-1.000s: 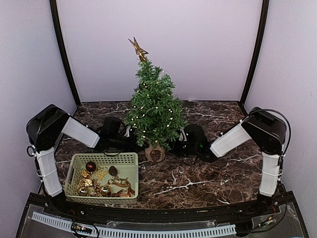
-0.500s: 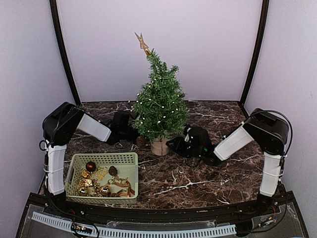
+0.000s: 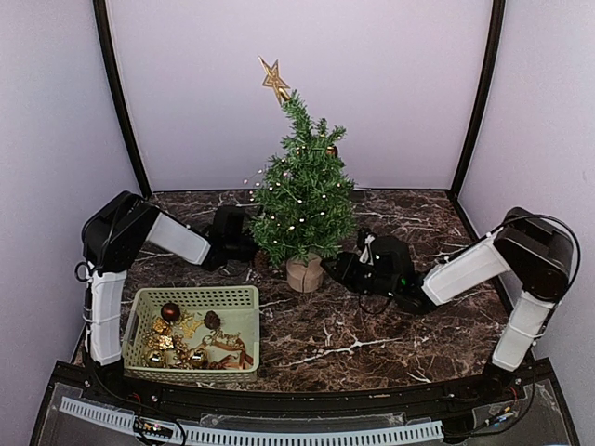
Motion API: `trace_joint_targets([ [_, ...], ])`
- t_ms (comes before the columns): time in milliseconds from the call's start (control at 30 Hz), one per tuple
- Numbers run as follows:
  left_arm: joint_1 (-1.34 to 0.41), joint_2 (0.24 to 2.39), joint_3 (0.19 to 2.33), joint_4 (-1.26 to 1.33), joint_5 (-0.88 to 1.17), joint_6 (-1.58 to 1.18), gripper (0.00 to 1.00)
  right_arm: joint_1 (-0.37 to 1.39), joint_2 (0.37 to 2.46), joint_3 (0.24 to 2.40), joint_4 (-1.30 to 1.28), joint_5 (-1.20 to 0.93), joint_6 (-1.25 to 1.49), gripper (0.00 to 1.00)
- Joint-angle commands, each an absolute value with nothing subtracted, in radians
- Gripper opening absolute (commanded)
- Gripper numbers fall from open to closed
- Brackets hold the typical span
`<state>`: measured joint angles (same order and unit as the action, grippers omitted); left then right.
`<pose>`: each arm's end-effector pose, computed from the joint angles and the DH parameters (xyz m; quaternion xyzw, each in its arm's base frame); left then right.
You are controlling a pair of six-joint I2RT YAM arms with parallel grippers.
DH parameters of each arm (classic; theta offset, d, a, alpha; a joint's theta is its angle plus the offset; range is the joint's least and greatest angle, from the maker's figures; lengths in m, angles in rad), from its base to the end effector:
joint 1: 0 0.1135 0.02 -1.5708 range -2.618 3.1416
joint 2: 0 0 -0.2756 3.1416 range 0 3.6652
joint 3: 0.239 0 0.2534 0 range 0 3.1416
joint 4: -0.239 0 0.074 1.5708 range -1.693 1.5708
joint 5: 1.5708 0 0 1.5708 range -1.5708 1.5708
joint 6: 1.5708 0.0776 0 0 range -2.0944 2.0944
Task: Decorate the small christmas tree
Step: Move the bin to the center of the board.
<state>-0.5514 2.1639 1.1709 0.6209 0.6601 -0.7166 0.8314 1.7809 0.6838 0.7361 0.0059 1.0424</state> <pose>0.3880 -0.2945 0.1194 0.1178 0.7936 -0.5317 0.2714 0.2598 0.2842 0.1378 0.0883 0.8178 0.4568 0.3388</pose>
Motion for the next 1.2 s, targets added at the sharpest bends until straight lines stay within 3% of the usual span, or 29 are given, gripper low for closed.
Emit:
trace_joint_targets([
  [0, -0.482, 1.986, 1.091, 0.633, 0.625, -0.652, 0.37, 0.836, 1.64, 0.618, 0.701, 0.095, 1.013, 0.45],
  [367, -0.327, 1.553, 0.769, 0.484, 0.408, -0.621, 0.49, 0.914, 1.321, 0.529, 0.441, 0.272, 0.986, 0.68],
  [633, -0.346, 1.14, 0.523, 0.211, 0.327, -0.719, 0.53, 0.972, 1.23, 0.514, 0.374, 0.384, 0.99, 0.73],
  [833, -0.563, 0.925, 0.445, 0.056, 0.302, -0.839, 0.56, 0.979, 1.257, 0.549, 0.384, 0.387, 0.955, 0.73],
  [1167, -0.893, 0.952, 0.371, 0.14, 0.306, -1.066, 0.63, 1.014, 1.249, 0.55, 0.425, 0.409, 0.921, 0.74],
])
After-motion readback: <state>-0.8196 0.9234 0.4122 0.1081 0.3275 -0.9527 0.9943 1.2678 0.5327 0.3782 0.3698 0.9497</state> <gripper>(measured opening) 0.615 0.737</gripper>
